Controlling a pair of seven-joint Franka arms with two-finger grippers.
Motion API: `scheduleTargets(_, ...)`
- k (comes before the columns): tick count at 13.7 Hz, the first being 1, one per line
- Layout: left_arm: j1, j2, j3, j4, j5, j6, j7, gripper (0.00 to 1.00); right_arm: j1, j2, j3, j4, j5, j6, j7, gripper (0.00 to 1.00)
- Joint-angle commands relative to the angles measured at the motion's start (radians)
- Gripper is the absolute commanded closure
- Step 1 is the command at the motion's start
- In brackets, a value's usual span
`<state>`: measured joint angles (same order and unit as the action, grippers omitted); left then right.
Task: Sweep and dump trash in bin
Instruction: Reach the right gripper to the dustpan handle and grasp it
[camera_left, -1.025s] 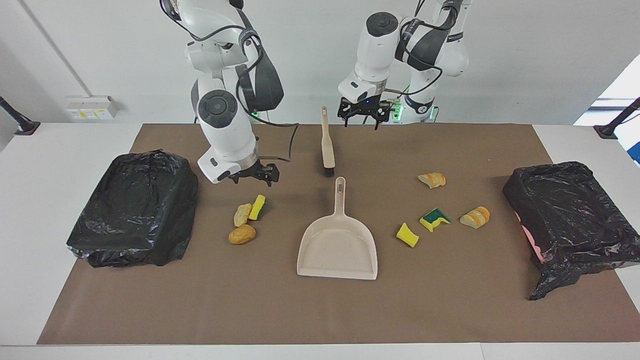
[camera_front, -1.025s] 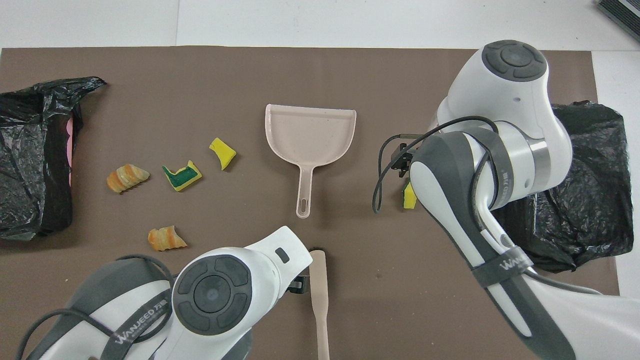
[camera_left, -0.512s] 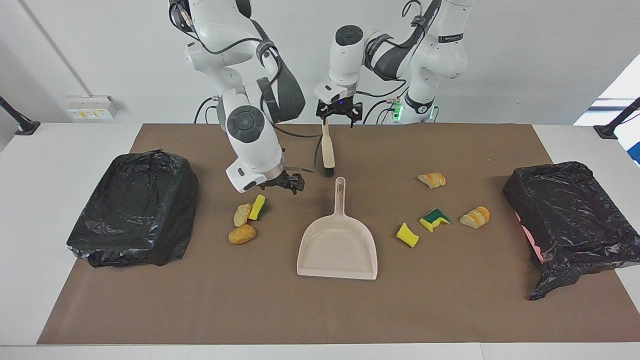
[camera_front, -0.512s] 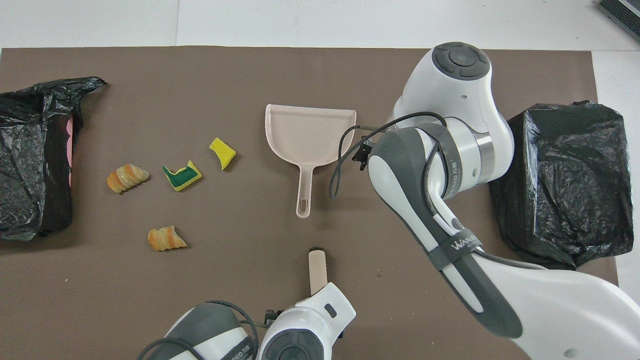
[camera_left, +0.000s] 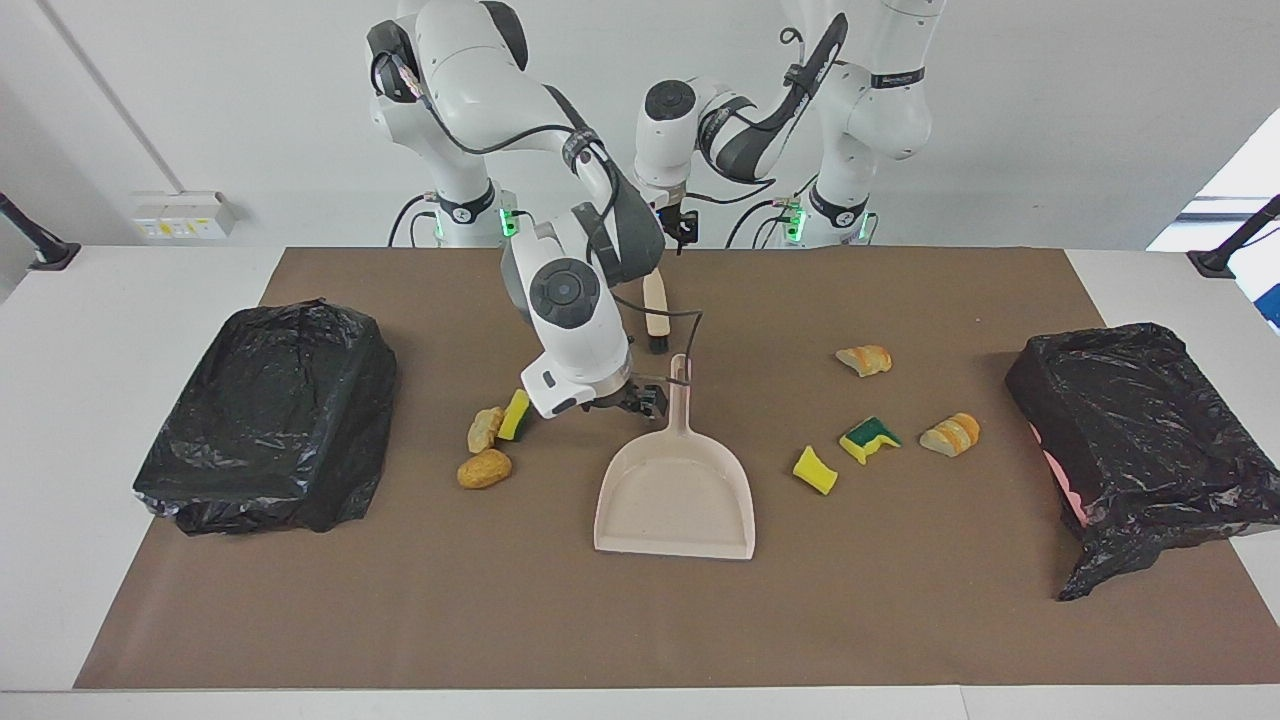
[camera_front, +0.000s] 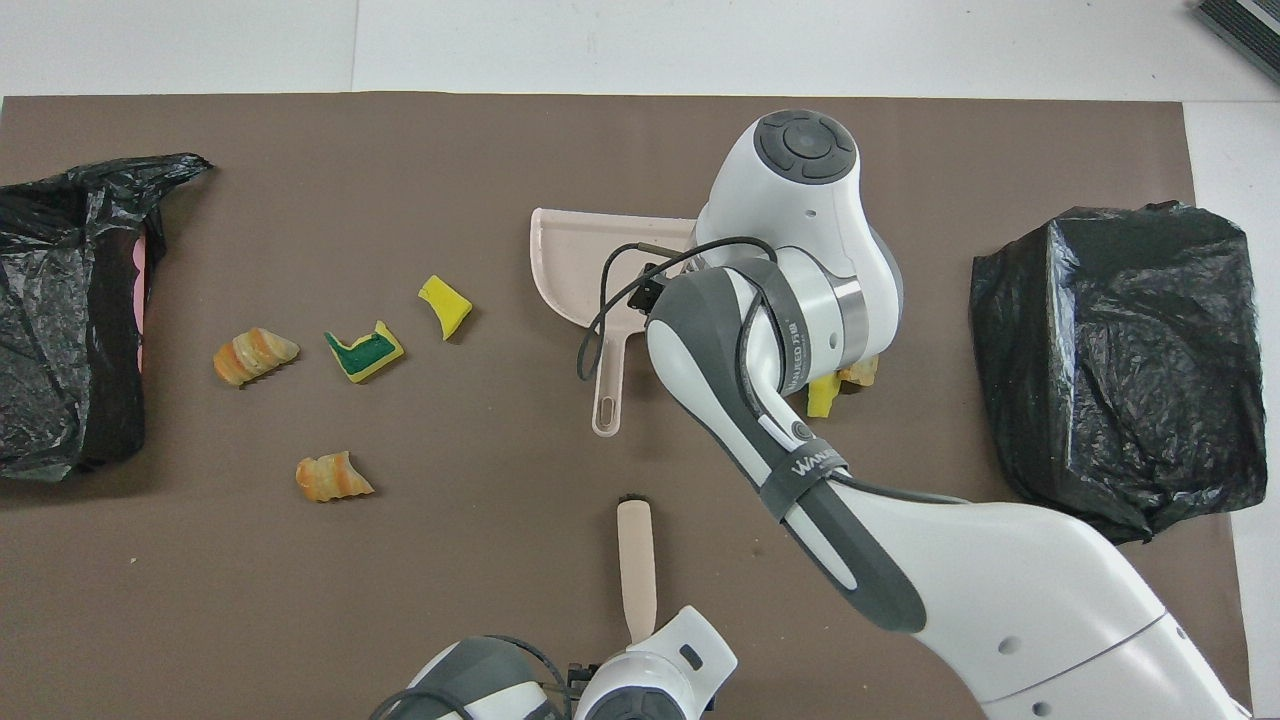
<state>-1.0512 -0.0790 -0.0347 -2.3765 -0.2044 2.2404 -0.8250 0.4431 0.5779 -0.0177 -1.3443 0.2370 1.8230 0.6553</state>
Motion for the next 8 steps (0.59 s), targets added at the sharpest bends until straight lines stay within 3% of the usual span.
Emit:
scheduleTargets(1, -0.041, 0.013, 0.019, -0.033, -0.038, 0.028, -0.057, 0.15, 0.028, 0.004, 0.012, 0.022, 0.065, 0.004, 0.05, 0.0)
scheduleTargets(3, -0.041, 0.021, 0.019, -0.026, -0.039, 0.027, -0.066, 0.4, 0.072, 0.007, 0.012, 0.011, 0.103, 0.08, 0.09, 0.0)
scheduleTargets(7, -0.027, 0.024, 0.024, -0.006, -0.039, 0.021, -0.063, 0.43, 0.109, 0.008, 0.01, -0.035, 0.076, 0.148, 0.076, 0.0)
scheduleTargets(8, -0.024, 0.021, 0.025, -0.004, -0.039, 0.013, -0.063, 0.47, 0.123, 0.007, 0.01, -0.061, 0.043, 0.156, 0.048, 0.0)
